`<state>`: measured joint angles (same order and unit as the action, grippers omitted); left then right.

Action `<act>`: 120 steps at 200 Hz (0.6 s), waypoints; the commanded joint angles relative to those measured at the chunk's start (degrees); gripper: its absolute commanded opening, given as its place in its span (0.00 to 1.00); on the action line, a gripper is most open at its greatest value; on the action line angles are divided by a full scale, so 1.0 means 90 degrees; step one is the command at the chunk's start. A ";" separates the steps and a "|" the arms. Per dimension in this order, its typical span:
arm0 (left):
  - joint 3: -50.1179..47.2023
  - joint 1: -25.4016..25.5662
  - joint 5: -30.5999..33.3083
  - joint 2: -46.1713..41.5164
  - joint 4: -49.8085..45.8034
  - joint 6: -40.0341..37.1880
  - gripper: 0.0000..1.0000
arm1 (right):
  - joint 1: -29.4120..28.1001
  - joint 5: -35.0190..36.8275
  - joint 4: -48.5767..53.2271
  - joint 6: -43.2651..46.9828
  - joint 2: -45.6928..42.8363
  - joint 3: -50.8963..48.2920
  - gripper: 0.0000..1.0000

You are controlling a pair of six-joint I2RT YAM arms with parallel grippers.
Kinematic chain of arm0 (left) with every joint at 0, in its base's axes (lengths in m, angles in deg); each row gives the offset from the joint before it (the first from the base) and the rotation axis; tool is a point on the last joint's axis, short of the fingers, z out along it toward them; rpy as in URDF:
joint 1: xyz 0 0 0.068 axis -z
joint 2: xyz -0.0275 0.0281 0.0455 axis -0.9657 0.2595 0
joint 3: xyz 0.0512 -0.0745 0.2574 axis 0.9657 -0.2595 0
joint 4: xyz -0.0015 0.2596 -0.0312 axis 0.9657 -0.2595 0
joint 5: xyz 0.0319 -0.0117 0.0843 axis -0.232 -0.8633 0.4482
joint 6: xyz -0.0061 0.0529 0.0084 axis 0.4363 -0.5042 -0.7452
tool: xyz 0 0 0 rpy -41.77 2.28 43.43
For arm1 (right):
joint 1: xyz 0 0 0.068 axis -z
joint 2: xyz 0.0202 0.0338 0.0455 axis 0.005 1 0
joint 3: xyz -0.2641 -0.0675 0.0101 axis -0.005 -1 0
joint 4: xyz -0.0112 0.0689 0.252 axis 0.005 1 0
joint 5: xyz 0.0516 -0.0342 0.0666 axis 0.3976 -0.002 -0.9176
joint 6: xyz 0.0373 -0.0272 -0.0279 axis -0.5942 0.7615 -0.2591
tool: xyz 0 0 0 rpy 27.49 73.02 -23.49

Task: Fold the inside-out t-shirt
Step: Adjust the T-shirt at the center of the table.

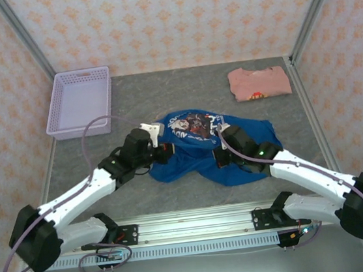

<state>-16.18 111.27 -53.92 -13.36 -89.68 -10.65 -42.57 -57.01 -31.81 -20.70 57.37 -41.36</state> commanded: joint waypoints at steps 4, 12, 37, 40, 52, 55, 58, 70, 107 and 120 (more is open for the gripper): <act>-0.0229 -0.0138 -0.0481 -0.0164 -0.0059 0.0465 0.00 | 0.0047 0.0662 0.0157 0.0007 0.0058 -0.0158 0.01; -0.0239 -0.0180 -0.0556 -0.0175 -0.0094 0.0462 0.00 | 0.0040 0.0881 0.0342 -0.0136 0.0226 -0.0036 0.03; -0.0092 -0.0321 -0.0774 -0.0139 -0.0198 0.0638 0.00 | -0.0171 0.2089 0.1285 -0.0490 0.0710 0.0692 0.21; -0.0059 -0.0324 -0.0779 -0.0113 -0.0221 0.0661 0.00 | -0.0260 0.2219 0.1308 -0.0447 0.0701 0.0753 0.23; 0.0102 -0.0332 -0.0814 0.0003 -0.0385 0.0726 0.00 | -0.0710 0.2386 0.1078 -0.0055 0.0535 0.0826 0.34; 0.0149 -0.0329 -0.0813 0.0034 -0.0433 0.0739 0.00 | -0.0768 0.2345 0.0999 0.0002 0.0499 0.0812 0.35; 0.0183 -0.0333 -0.0815 0.0072 -0.0472 0.0743 0.00 | -0.0868 0.2261 0.0870 0.0155 0.0456 0.0773 0.38; 0.0284 -0.0334 -0.0846 0.0188 -0.0584 0.0784 0.00 | -0.1082 0.1450 0.0218 0.0581 0.0217 0.0513 0.44; 0.0454 -0.0342 -0.0878 0.0290 -0.0745 0.0845 0.00 | -0.1440 -0.0530 -0.1636 0.0935 0.0199 -0.0134 0.44; 0.0493 -0.0347 -0.0852 0.0285 -0.0803 0.0826 0.00 | -0.1463 -0.0600 -0.1783 0.0994 0.0524 -0.0035 0.43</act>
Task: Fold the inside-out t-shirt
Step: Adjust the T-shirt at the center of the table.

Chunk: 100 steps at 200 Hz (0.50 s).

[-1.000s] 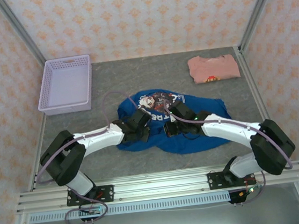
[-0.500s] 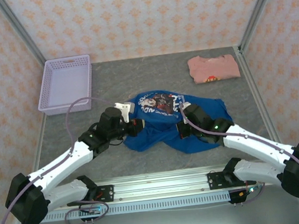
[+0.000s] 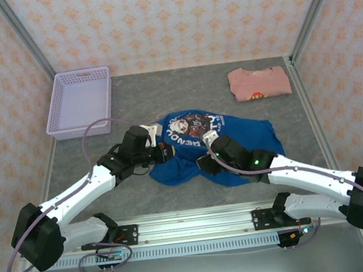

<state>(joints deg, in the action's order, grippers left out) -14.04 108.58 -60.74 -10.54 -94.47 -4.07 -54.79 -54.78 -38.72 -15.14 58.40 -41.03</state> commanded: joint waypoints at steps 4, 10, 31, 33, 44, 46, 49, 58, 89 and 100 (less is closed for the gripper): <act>0.0256 -0.0052 -0.0085 -0.0028 -0.0279 0.0095 0.00 | -0.0106 -0.0823 -0.1066 0.0376 0.0516 -0.0050 0.43; 0.0265 -0.0055 -0.0081 -0.0030 -0.0300 0.0085 0.00 | -0.0112 -0.0786 -0.1135 0.0425 0.0722 -0.0013 0.42; 0.0311 -0.0055 -0.0081 -0.0038 -0.0410 0.0022 0.00 | -0.0078 -0.0174 -0.1355 0.0236 0.1410 0.0109 0.40; 0.0313 -0.0055 -0.0081 -0.0045 -0.0411 0.0018 0.00 | -0.0073 -0.0129 -0.1394 0.0207 0.1475 0.0117 0.40; 0.0324 -0.0058 -0.0074 -0.0064 -0.0449 -0.0010 0.00 | -0.0022 0.0157 -0.1508 0.0042 0.1753 0.0199 0.42; 0.0324 -0.0055 -0.0072 -0.0066 -0.0453 -0.0012 0.00 | -0.0006 0.0221 -0.1532 -0.0008 0.1828 0.0237 0.42; 0.0318 -0.0061 -0.0069 -0.0074 -0.0462 -0.0010 0.00 | 0.0018 0.0288 -0.1566 -0.0067 0.1897 0.0260 0.43; 0.0320 -0.0065 -0.0071 -0.0077 -0.0487 -0.0022 0.00 | 0.0095 0.0292 -0.1714 -0.0135 0.2118 0.0305 0.45; 0.0322 -0.0074 -0.0054 -0.0087 -0.0578 -0.0115 0.00 | 0.0352 0.0070 -0.2521 -0.0544 0.2556 0.0223 0.48; 0.0310 -0.0073 -0.0042 -0.0087 -0.0602 -0.0138 0.00 | 0.0448 -0.0031 -0.2714 -0.0599 0.2641 0.0194 0.48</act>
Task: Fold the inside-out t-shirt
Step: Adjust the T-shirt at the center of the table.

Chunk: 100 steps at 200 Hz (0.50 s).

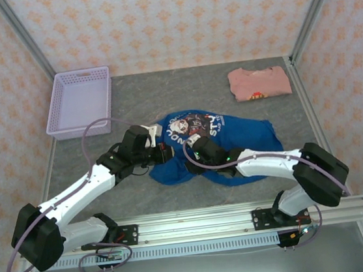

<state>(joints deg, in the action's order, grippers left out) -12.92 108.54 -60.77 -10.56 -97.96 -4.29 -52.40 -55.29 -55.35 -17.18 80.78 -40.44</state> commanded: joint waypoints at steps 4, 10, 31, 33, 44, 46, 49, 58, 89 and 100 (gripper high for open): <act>0.0189 -0.0064 -0.0040 -0.0084 -0.0226 -0.0123 0.00 | 0.0196 0.0004 -0.0916 -0.0368 0.0185 0.0125 0.47; 0.0186 -0.0061 -0.0039 -0.0090 -0.0228 -0.0134 0.00 | 0.0210 -0.0019 -0.0968 -0.0356 0.0230 0.0130 0.47; 0.0162 -0.0067 -0.0045 -0.0084 -0.0200 -0.0148 0.00 | 0.0225 -0.0148 -0.1157 -0.0272 0.0527 0.0219 0.45; 0.0156 -0.0069 -0.0043 -0.0084 -0.0194 -0.0153 0.00 | 0.0224 -0.0158 -0.1177 -0.0263 0.0565 0.0239 0.44; 0.0146 -0.0079 -0.0039 -0.0084 -0.0193 -0.0165 0.00 | 0.0243 -0.0232 -0.1273 -0.0266 0.0764 0.0310 0.39; 0.0138 -0.0072 -0.0039 -0.0084 -0.0205 -0.0172 0.00 | 0.0246 -0.0260 -0.1296 -0.0264 0.0788 0.0323 0.37; 0.0139 -0.0077 -0.0026 -0.0084 -0.0209 -0.0186 0.00 | 0.0253 -0.0288 -0.1327 -0.0263 0.0810 0.0338 0.35; 0.0127 -0.0088 0.0047 -0.0093 -0.0262 -0.0208 0.00 | 0.0272 -0.0352 -0.1384 -0.0273 0.0849 0.0387 0.23; 0.0081 -0.0153 0.0853 -0.0172 -0.0670 -0.0352 0.00 | 0.0416 -0.0933 -0.0939 -0.0362 0.0053 0.0359 0.00; 0.0071 -0.0167 0.1267 -0.0172 -0.0842 -0.0398 0.00 | 0.0494 -0.1422 -0.0751 -0.0473 -0.0346 0.0311 0.00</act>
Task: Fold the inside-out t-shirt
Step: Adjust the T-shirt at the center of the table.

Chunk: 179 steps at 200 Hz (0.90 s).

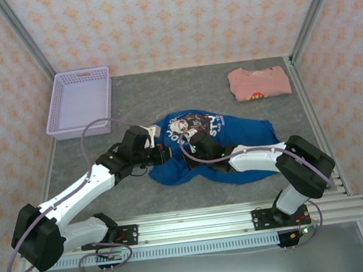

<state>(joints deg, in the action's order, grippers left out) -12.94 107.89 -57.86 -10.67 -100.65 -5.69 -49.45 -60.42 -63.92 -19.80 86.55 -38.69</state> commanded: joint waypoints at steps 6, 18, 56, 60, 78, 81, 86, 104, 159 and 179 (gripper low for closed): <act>0.0066 -0.0099 0.1164 -0.0160 -0.0610 -0.0367 0.00 | 0.0214 -0.1110 0.0316 -0.0282 -0.1163 0.0116 0.00; 0.0051 -0.0096 0.1584 -0.0114 -0.0674 -0.0528 0.00 | 0.0320 -0.1669 0.0567 -0.0546 -0.1378 0.0198 0.00; 0.0080 -0.0092 0.2462 0.0008 -0.0629 -0.0846 0.00 | 0.0658 -0.2610 0.0330 -0.1628 -0.1650 0.0253 0.00; 0.0076 -0.0092 0.2492 0.0015 -0.0617 -0.0862 0.00 | 0.0700 -0.2676 0.0268 -0.1716 -0.1628 0.0276 0.00; 0.0031 -0.0063 0.2489 -0.0110 -0.0566 -0.0904 0.09 | 0.0959 -0.2967 -0.0082 -0.2364 -0.1469 0.0347 0.00; -0.0001 -0.0035 0.2487 -0.0167 -0.0551 -0.0907 0.12 | 0.1019 -0.3016 -0.0151 -0.2489 -0.1441 0.0342 0.00; -0.0075 -0.0005 0.2488 -0.0285 -0.0509 -0.0925 0.18 | 0.1114 -0.3101 -0.0284 -0.2689 -0.1385 0.0323 0.00; -0.0444 0.0254 0.2317 -0.0847 -0.0213 -0.1043 0.37 | 0.1400 -0.3406 -0.0685 -0.3421 -0.1173 0.0314 0.00; -0.1049 0.1112 0.1267 -0.1241 0.0964 -0.1571 0.50 | 0.1654 -0.3743 -0.0531 -0.4106 -0.0927 0.0570 0.00; -0.0942 0.1203 0.1102 -0.0705 0.1404 -0.1666 0.49 | 0.1718 -0.3768 -0.0323 -0.4208 -0.0943 0.0672 0.00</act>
<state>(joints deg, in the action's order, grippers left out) -21.69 117.72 -44.33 -21.49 -95.97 -17.54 -34.94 -92.20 -66.61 -54.14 78.02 -35.41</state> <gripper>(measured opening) 0.495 0.046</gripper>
